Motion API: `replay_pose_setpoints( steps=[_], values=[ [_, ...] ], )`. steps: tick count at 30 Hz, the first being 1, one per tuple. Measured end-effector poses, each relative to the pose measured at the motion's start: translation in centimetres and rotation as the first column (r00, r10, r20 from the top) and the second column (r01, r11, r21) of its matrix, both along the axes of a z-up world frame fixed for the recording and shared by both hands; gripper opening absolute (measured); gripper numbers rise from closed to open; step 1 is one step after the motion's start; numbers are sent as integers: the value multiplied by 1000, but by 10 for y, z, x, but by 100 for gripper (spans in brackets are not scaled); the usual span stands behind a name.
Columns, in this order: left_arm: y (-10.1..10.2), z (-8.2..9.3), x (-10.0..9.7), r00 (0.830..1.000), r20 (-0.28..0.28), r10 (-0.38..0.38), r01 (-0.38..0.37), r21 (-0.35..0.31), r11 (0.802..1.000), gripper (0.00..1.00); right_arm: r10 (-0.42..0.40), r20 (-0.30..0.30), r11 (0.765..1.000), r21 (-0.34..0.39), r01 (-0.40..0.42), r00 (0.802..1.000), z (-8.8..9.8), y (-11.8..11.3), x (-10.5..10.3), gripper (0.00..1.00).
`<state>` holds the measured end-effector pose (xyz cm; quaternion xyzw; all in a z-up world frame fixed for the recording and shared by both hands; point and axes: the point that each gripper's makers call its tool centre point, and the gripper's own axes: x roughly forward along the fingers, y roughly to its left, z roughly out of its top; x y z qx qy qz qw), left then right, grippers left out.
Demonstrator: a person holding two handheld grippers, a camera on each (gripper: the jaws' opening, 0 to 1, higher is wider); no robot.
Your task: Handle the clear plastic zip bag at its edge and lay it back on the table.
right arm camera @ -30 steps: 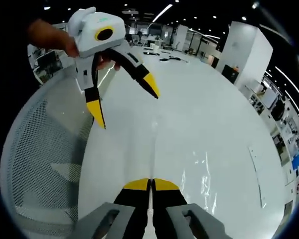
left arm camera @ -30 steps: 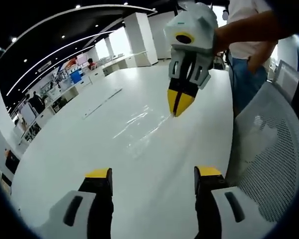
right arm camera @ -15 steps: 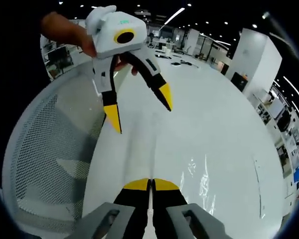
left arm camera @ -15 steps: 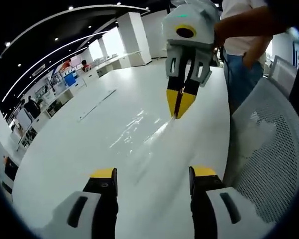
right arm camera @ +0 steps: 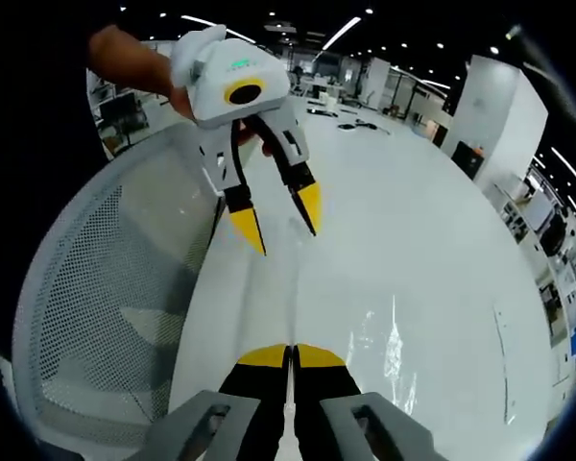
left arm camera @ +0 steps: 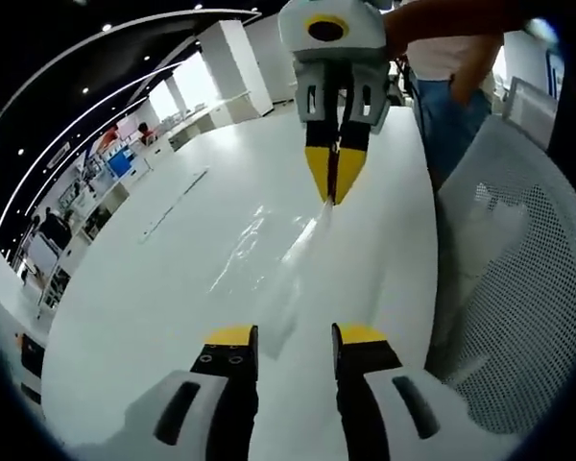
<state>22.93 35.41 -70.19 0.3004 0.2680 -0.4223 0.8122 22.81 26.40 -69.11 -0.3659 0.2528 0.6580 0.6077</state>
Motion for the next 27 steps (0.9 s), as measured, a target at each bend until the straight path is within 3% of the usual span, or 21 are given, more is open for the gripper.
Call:
replay_pose_setpoints(
  steps=[6,12,21,27],
  values=[
    [1,0,-1,1000,-7,7,-7,-17,1000,24,3,-7,1000,2,-3,1000,1,0,-4,0],
    [2,-1,-3,1000,-6,-11,11,-9,1000,8,-20,-42,1000,22,21,999,3,1,-6,0],
    [-3,5,-2,1000,-9,-14,14,-31,999,3,-49,-69,999,21,50,996,2,-3,-6,0],
    [-9,5,-5,998,0,-60,59,-27,998,3,-54,-88,999,1,54,995,-3,-8,-11,0]
  ],
)
